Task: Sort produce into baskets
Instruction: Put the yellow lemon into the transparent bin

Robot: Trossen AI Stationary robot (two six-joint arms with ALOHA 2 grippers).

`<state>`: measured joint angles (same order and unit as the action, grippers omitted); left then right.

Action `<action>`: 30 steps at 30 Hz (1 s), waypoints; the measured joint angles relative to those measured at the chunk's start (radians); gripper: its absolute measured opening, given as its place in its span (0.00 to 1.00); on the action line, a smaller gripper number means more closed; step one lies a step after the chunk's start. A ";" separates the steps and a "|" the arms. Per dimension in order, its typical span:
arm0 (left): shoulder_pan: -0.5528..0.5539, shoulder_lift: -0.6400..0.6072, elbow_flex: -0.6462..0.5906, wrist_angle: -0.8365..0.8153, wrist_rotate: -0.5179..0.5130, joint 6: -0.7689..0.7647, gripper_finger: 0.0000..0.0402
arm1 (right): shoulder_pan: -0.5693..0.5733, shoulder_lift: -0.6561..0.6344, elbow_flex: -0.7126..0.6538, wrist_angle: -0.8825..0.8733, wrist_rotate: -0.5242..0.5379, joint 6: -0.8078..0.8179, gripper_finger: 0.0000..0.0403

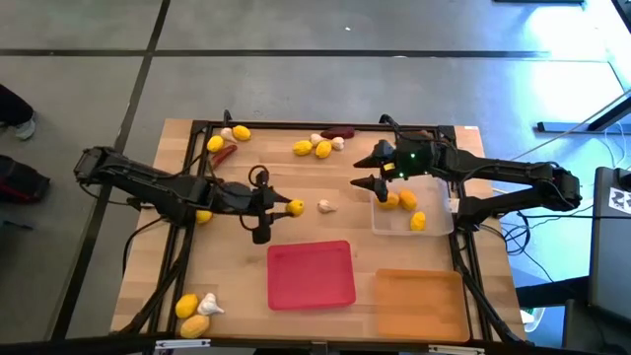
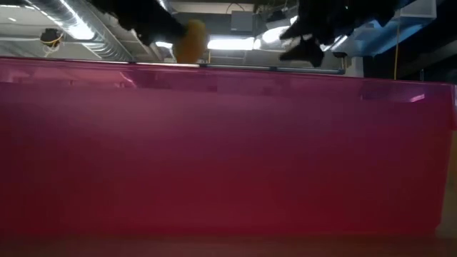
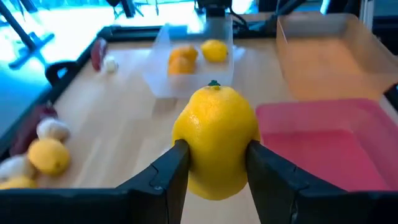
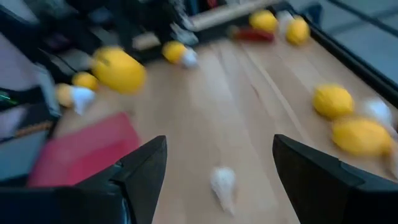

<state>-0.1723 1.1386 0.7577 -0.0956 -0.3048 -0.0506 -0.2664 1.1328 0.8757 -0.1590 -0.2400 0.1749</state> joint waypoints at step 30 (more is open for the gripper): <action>0.037 0.223 -0.001 0.553 0.004 0.059 0.36 | 0.243 0.290 0.000 0.612 0.098 -0.048 0.71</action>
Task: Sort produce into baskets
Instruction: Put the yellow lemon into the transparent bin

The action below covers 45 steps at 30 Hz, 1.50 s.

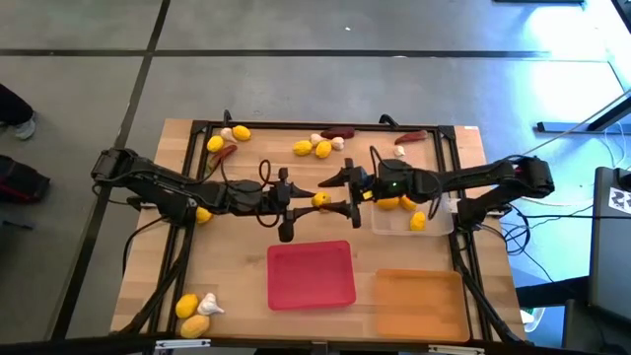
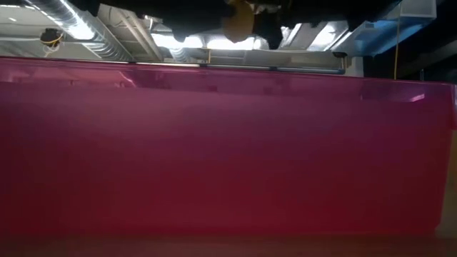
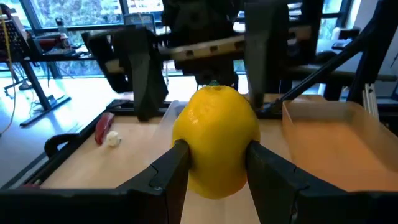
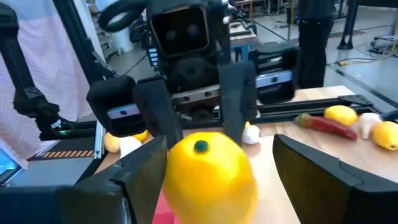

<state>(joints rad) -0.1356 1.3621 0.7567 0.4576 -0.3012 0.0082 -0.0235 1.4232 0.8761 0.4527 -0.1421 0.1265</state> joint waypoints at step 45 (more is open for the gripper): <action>0.012 -0.037 0.003 -0.170 0.003 -0.062 0.59 | -0.003 -0.012 0.127 -0.354 0.027 -0.055 0.47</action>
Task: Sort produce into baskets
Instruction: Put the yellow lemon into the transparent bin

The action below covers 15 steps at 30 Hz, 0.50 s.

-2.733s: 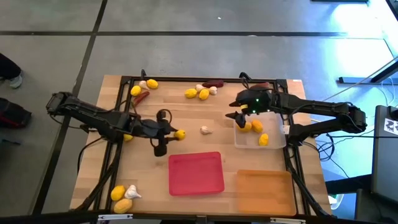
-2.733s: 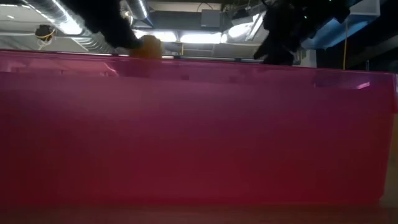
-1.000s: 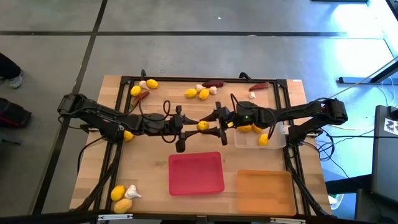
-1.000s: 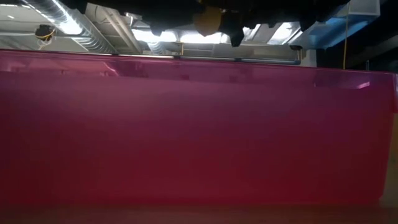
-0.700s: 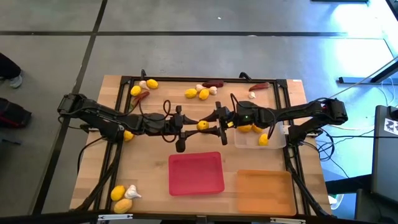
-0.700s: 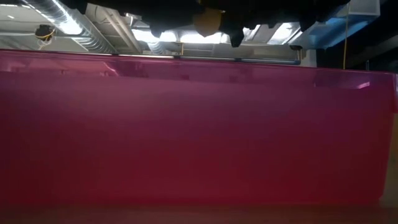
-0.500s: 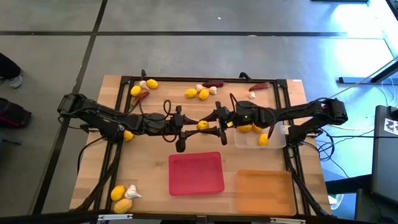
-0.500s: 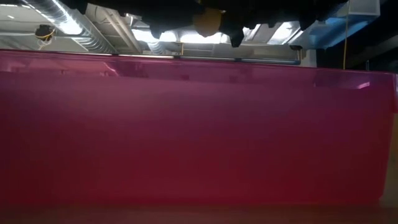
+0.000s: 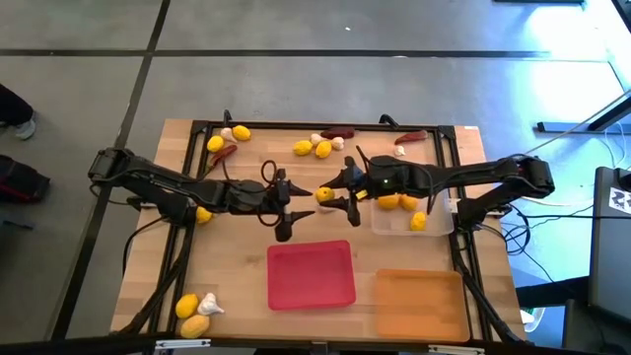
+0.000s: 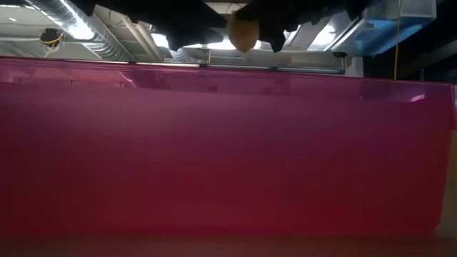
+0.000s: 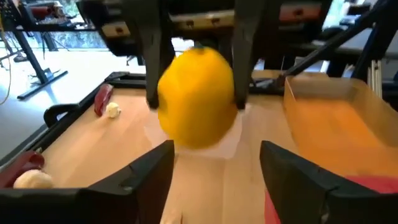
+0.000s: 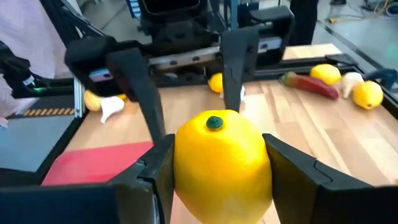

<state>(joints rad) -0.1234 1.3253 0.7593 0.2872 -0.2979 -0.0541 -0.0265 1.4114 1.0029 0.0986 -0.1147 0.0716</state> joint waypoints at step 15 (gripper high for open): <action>-0.008 -0.068 0.000 -0.287 -0.006 -0.129 0.61 | 0.000 -0.224 0.062 -0.637 0.238 0.056 0.47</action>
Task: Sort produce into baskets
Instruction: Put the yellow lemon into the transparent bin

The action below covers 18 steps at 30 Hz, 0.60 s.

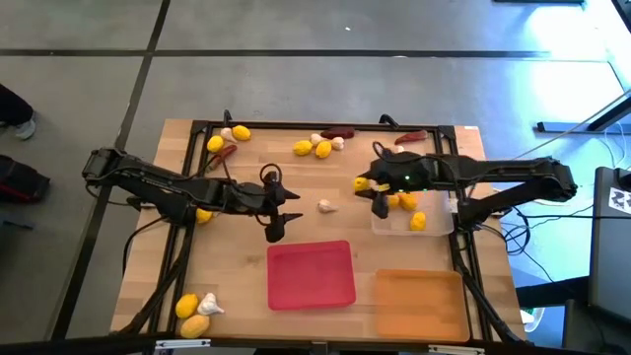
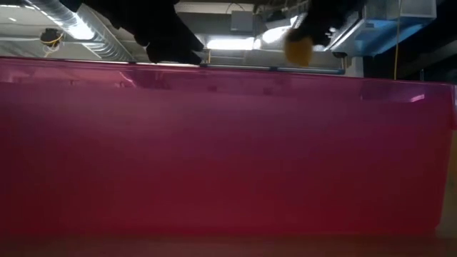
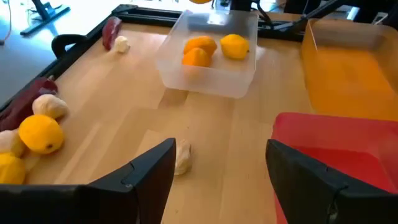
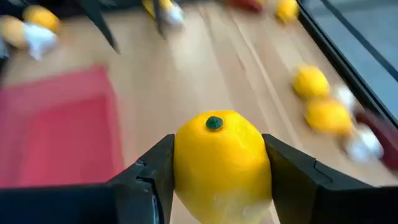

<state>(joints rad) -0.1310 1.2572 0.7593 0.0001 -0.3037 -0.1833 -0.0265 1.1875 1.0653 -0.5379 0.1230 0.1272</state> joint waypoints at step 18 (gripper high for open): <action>-0.013 -0.002 0.000 0.010 0.001 0.029 0.61 | -0.019 -0.156 -0.105 -0.512 0.246 0.238 0.47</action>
<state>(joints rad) -0.1444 1.2550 0.7593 0.0102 -0.3025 -0.1543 -0.0454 1.0311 0.9602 -1.0496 0.3691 0.3647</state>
